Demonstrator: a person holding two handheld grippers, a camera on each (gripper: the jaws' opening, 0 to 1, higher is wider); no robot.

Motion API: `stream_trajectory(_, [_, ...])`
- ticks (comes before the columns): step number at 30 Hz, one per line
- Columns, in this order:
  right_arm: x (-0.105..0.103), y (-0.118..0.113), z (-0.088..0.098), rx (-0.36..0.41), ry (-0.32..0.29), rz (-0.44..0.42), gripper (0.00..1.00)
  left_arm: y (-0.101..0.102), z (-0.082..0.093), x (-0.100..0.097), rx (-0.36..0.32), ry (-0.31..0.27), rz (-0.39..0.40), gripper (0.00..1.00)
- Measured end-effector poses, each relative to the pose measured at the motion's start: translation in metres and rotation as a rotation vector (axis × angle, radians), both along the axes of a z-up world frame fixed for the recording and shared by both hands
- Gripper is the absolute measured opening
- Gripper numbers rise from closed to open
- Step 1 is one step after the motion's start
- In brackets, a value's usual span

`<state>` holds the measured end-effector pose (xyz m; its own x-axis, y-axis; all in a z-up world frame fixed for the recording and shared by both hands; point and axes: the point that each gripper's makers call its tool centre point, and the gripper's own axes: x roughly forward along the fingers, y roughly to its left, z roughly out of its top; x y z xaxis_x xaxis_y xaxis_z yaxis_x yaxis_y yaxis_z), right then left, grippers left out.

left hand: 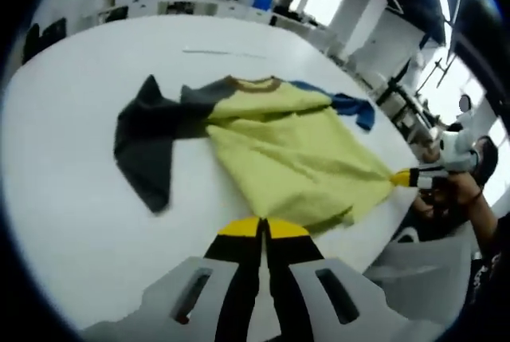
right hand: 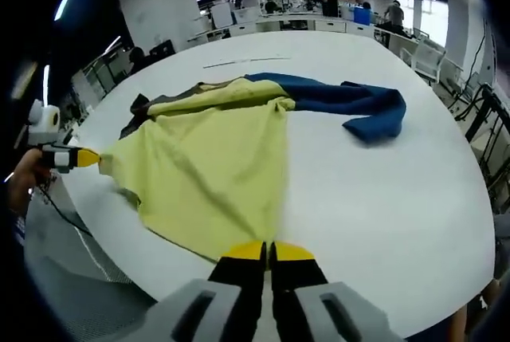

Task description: Fold the garment on the visible template until the final outline fits inside the template.

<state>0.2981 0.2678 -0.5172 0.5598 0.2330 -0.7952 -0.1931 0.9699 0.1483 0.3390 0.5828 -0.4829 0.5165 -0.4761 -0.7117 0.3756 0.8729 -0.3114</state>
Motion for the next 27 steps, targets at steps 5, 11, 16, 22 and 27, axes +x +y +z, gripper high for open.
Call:
stream_trajectory(5, [-0.002, -0.003, 0.004, -0.012, -0.001, -0.002, 0.00, 0.020, -0.003, -0.012, 0.038, 0.018, -0.001, 0.00])
stream_trajectory(11, [-0.008, -0.003, 0.004, -0.010, 0.010, -0.005, 0.00, 0.028, -0.010, -0.032, 0.032, 0.085, 0.009, 0.00])
stream_trajectory(16, [-0.019, 0.001, 0.000, -0.009, 0.033, 0.009, 0.00, 0.027, -0.014, -0.048, 0.081, 0.111, -0.031, 0.00])
stream_trajectory(22, [-0.029, 0.003, -0.008, -0.004, 0.056, 0.015, 0.00, 0.030, -0.028, -0.061, 0.162, 0.136, -0.063, 0.00])
stream_trajectory(27, [-0.033, 0.002, -0.015, -0.001, 0.065, 0.010, 0.00, 0.036, -0.039, -0.065, 0.190, 0.159, -0.062, 0.00])
